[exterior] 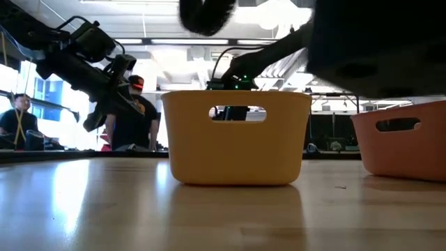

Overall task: Sort batteries
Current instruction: Put the black battery into the orange bin

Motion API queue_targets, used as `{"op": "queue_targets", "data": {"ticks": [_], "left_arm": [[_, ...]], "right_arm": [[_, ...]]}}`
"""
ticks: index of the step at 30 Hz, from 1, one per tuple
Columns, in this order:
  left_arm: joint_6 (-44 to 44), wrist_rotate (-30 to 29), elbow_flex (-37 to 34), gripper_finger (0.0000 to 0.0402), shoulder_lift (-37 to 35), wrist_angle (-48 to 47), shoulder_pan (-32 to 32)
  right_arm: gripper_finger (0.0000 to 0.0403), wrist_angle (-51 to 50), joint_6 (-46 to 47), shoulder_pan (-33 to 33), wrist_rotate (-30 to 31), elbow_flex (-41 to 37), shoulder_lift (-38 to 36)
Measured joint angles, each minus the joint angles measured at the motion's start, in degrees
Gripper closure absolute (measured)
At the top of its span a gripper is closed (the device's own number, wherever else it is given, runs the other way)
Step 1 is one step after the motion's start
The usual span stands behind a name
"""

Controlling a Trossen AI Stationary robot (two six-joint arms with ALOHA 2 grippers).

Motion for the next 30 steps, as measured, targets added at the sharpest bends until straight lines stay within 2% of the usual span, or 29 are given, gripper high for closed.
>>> {"op": "queue_targets", "data": {"ticks": [3, 9, 15, 25, 28, 30], "left_arm": [[0.52, 0.58, 0.0, 0.0401, 0.0, 0.0, 0.0], [0.99, 1.27, 0.0, 0.0401, 0.0, 0.02, 0.0], [1.6, 1.29, 0.0, 0.0401, 0.0, 0.02, 0.04], [1.52, 1.28, 0.0, 0.0401, 0.0, 0.07, 0.02], [1.06, 2.01, 0.0, 0.0402, 0.0, 0.06, 0.02], [0.94, 2.12, 0.0, 0.0401, 0.0, 0.02, 0.0]], "right_arm": [[0.0321, 1.03, -1.86, -0.37, -3.56, -0.02, 0.45], [0.0342, 1.19, -1.43, -1.18, -3.54, -0.07, 0.46], [0.0395, -0.34, -5.81, -1.38, -3.77, 0.14, 0.14], [0.0402, -10.69, -13.53, -4.99, -2.73, -0.11, 0.46], [0.0402, -13.53, -15.33, -5.79, -0.08, -0.14, -1.18], [0.0402, -11.91, -16.0, -6.27, 1.25, -0.15, -3.32]]}}
